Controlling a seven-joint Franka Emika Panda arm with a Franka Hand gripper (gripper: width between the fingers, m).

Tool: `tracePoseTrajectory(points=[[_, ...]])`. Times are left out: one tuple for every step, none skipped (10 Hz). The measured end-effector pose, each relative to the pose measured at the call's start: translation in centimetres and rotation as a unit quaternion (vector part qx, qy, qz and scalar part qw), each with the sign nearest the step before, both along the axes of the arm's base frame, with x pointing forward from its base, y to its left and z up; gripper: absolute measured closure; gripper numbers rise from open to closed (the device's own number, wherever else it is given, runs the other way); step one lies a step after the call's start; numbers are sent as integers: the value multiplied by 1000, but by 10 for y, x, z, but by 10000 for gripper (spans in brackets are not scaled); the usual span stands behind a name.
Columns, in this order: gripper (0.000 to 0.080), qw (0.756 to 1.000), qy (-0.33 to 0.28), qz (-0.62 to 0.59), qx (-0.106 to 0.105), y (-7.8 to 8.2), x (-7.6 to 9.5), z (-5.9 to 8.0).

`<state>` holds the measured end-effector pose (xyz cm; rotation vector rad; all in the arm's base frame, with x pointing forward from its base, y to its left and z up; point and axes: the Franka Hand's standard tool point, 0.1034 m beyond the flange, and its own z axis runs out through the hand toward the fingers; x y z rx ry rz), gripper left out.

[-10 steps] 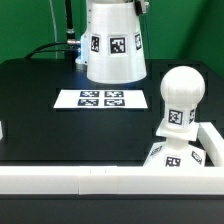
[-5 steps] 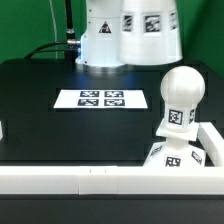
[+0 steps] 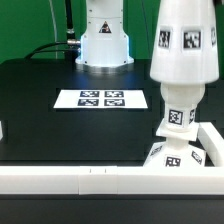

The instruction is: Assemble lamp

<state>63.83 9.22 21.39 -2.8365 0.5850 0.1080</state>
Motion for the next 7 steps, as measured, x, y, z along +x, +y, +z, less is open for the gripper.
tracePoseTrajectory(points=[[751,1000,6,2,-2,-1,-3,-12],[751,1000,11,7,-3,-2,-6,-21],[751,1000,18,10,-4,-3,-8,-32],[751,1000,18,13,-5,-4,-8,-42],[751,1000,21,13,-6,-5,-10,-48],[751,1000,24,14,-7,-4,-11,-52],[751,1000,24,13,-7,-4,-11,-52]])
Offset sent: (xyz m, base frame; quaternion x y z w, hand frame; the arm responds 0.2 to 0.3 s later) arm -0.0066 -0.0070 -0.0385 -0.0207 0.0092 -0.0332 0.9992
